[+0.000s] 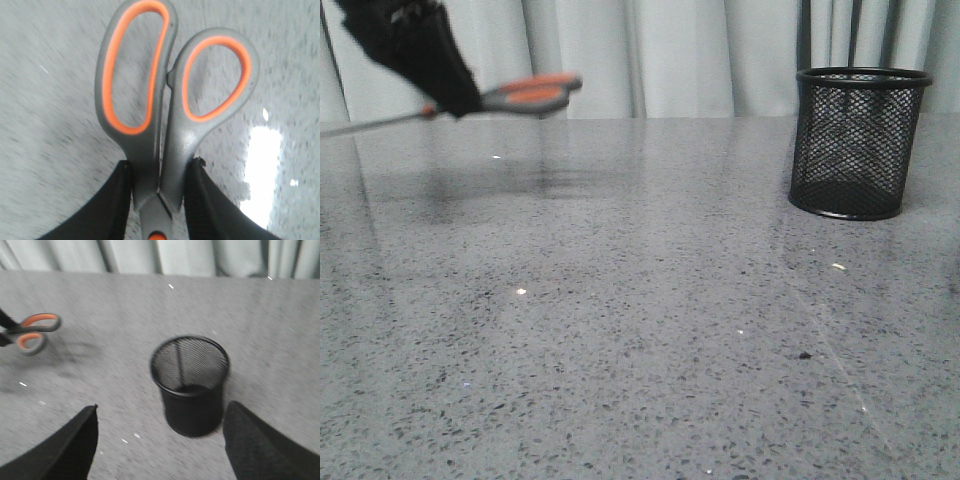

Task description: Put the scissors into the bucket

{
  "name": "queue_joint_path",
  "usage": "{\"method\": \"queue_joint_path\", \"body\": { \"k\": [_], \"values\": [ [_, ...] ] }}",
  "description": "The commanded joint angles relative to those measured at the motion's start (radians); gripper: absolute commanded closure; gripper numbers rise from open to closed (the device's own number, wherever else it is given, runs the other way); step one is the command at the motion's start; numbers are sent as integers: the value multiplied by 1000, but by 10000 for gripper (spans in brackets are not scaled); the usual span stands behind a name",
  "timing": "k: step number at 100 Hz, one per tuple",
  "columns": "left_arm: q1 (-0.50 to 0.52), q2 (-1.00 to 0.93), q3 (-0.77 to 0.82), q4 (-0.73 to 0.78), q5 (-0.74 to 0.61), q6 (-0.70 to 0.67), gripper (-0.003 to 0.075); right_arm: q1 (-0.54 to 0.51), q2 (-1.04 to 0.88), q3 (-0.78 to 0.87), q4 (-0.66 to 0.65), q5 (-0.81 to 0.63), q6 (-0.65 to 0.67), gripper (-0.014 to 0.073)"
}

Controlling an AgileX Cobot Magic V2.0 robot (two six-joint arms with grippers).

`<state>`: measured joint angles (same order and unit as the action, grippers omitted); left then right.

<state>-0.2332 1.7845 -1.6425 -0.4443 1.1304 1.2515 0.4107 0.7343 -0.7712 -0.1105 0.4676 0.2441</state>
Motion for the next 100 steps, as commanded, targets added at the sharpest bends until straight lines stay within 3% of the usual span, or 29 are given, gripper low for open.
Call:
{"method": "queue_joint_path", "body": {
  "k": [1, 21, 33, 100],
  "values": [
    [-44, -110, -25, -65, -88, -5, 669, 28, 0, -37, 28, -152, -15, 118],
    [-180, -226, -25, -67, -210, -5, 669, 191, 0, -39, 62, -393, -15, 118],
    [-256, -278, -25, -67, -269, -3, 669, 279, 0, -55, 64, -445, -15, 115],
    [-568, -456, -25, -85, -355, -1, 669, 282, 2, -83, 116, -499, -15, 116]
  ]
}}
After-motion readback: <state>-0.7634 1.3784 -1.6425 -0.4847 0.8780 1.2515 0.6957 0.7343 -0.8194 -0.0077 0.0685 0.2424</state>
